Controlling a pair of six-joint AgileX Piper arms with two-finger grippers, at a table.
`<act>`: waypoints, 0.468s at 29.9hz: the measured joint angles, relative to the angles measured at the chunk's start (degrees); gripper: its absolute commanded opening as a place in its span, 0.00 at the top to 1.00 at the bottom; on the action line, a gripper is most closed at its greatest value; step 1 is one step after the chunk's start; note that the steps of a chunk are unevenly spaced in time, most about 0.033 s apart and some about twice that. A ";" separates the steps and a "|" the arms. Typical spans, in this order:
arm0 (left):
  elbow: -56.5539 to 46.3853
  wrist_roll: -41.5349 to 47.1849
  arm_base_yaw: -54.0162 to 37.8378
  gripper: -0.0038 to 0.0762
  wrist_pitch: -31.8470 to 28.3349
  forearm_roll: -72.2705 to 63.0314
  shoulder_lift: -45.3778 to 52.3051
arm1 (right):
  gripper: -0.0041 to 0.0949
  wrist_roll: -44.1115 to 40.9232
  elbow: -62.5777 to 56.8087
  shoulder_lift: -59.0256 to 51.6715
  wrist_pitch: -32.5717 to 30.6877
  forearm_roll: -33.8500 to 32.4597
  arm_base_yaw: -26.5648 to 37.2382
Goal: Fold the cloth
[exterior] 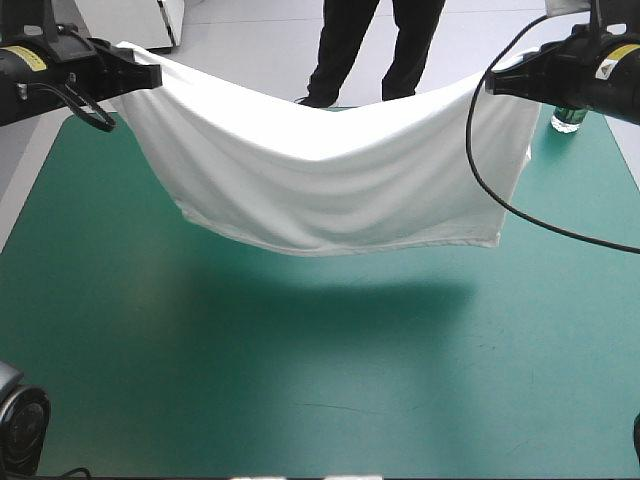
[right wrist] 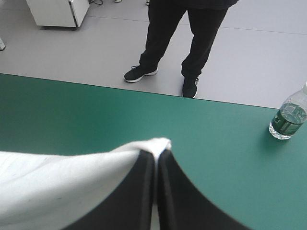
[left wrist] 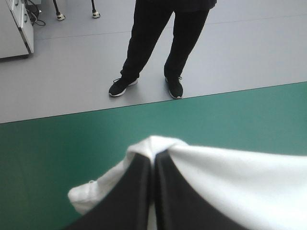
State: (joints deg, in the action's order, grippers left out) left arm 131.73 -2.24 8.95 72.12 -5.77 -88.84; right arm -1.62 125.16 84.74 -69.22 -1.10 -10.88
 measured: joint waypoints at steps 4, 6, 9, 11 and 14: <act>0.00 -0.29 0.00 0.98 -1.71 0.02 -2.55 | 0.97 0.02 0.00 2.39 2.75 -1.19 0.00; 0.00 -0.79 0.00 0.98 -4.85 0.02 -4.09 | 0.97 0.02 0.00 4.10 5.08 -2.27 0.00; 0.00 -1.23 0.00 0.98 -10.53 0.02 -6.63 | 0.97 0.02 0.00 7.03 9.84 -4.27 0.00; -0.05 -1.41 0.00 0.98 -14.76 0.02 -8.45 | 0.97 -0.19 0.00 9.06 13.04 -6.02 0.00; -0.05 -1.48 0.00 0.98 -19.87 0.07 -10.88 | 0.97 -0.43 -0.05 11.58 16.53 -7.74 0.00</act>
State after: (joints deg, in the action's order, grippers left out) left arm 131.67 -3.72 8.95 52.25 -5.70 -99.72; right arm -2.05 125.11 96.32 -52.69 -8.85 -10.88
